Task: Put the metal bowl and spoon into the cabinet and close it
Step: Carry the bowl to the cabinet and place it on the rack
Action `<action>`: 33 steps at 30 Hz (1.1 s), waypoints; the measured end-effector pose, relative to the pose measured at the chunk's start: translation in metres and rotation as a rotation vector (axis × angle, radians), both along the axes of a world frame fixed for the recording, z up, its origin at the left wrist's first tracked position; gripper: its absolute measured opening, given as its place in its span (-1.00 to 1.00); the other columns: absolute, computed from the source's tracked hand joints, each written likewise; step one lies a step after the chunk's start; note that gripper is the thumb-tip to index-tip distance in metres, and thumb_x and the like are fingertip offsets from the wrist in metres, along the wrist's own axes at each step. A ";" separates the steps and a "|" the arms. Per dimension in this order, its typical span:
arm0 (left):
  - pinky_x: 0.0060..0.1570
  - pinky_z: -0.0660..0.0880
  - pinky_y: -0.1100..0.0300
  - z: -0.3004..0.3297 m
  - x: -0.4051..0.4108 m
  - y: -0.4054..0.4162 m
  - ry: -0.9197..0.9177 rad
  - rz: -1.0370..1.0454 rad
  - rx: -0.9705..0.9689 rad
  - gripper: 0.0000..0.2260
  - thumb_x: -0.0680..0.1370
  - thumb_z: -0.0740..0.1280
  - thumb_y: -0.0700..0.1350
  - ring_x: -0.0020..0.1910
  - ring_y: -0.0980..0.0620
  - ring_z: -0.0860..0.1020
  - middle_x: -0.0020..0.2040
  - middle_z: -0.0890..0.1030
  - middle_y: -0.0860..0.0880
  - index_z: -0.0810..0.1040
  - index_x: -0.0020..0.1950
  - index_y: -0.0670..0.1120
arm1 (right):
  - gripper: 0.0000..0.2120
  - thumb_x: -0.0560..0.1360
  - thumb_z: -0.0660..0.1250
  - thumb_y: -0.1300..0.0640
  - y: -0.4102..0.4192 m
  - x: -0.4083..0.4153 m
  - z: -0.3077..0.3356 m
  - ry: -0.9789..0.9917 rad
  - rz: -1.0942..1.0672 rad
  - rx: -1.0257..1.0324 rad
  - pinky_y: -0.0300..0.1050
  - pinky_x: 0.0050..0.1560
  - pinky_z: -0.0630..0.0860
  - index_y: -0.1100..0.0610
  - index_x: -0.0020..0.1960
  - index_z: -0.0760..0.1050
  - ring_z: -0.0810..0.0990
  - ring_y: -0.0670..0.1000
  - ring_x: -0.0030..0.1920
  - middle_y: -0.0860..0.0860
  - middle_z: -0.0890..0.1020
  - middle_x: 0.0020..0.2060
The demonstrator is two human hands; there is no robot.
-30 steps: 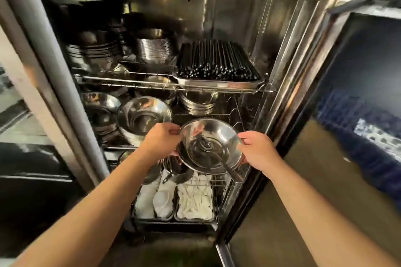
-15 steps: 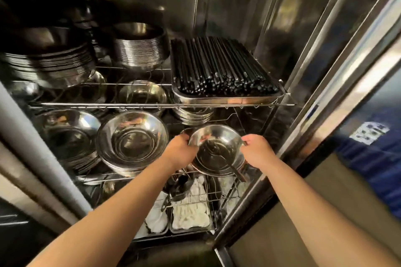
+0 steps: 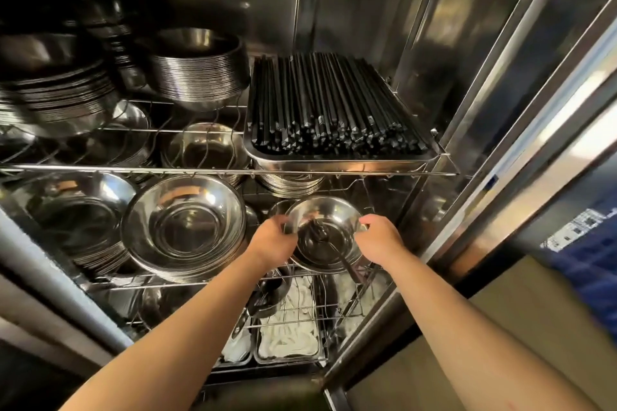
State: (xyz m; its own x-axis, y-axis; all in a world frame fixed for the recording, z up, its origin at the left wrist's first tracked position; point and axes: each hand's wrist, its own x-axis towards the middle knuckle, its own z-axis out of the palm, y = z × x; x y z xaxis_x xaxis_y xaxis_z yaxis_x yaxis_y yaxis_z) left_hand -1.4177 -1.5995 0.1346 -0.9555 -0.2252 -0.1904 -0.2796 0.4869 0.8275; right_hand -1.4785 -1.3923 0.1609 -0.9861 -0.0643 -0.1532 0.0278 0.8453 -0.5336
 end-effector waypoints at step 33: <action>0.41 0.30 0.06 -0.051 0.119 -0.031 0.142 -0.242 -0.759 -0.40 0.59 0.22 0.15 0.34 -0.09 0.40 0.41 0.45 -0.04 0.26 0.57 -0.08 | -0.81 0.60 0.30 0.04 -0.043 0.022 -0.018 0.105 0.185 0.406 -0.20 -0.41 0.31 0.10 -0.06 0.64 0.54 0.09 -0.26 0.03 0.58 -0.28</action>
State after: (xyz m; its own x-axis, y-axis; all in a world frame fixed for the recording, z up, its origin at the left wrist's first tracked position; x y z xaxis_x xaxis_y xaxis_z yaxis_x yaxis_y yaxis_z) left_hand -1.2989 -1.6307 0.0841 -0.9979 -0.0278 0.0585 -0.0112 0.9636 0.2670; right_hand -1.4563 -1.4354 0.1430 -0.9751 -0.1967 -0.1023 -0.1804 0.9721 -0.1498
